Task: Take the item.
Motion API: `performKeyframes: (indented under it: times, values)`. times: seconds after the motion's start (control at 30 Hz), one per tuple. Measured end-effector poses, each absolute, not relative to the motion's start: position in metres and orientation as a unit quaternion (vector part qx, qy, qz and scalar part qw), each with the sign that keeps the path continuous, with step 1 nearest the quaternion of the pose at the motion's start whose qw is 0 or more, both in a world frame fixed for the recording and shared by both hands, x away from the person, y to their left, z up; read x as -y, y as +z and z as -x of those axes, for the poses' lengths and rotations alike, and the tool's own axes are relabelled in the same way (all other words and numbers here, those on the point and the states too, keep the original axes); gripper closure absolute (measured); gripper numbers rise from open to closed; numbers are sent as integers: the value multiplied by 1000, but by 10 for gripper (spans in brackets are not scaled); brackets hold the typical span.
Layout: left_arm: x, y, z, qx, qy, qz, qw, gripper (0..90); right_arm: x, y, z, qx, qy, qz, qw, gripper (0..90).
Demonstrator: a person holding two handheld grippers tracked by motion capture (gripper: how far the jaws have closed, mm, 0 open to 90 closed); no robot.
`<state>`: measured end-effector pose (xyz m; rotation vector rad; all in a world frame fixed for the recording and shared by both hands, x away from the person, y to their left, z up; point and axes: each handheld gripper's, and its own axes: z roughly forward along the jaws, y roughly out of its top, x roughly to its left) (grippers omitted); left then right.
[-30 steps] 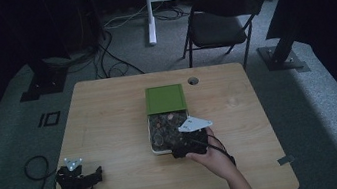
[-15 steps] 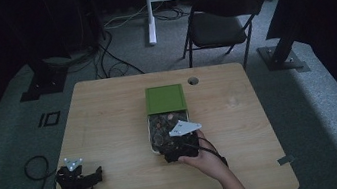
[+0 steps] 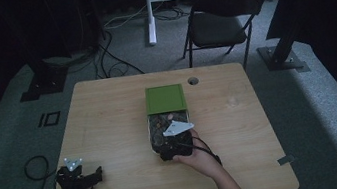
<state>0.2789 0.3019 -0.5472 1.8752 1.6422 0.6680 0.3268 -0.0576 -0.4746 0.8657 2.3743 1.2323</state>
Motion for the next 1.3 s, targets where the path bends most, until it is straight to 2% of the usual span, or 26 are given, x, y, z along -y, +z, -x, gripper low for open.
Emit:
performKeyframes:
  times: [0.23, 0.43, 0.7, 1.3]
  values:
    - [-302, -547, -279, -611, 249, -698, 277, 22, 54, -481, -332, -837, 421, -312, 159, 487]
    - [-302, -547, -279, -611, 249, -698, 277, 22, 54, -485, -333, -845, 410, -307, 156, 619]
    - [-302, -547, -279, -611, 249, -698, 277, 22, 56, -482, -332, -848, 410, -301, 151, 691]
    - [-302, -547, -279, -612, 249, -698, 277, 22, 67, -463, -332, -830, 438, -310, 156, 700]
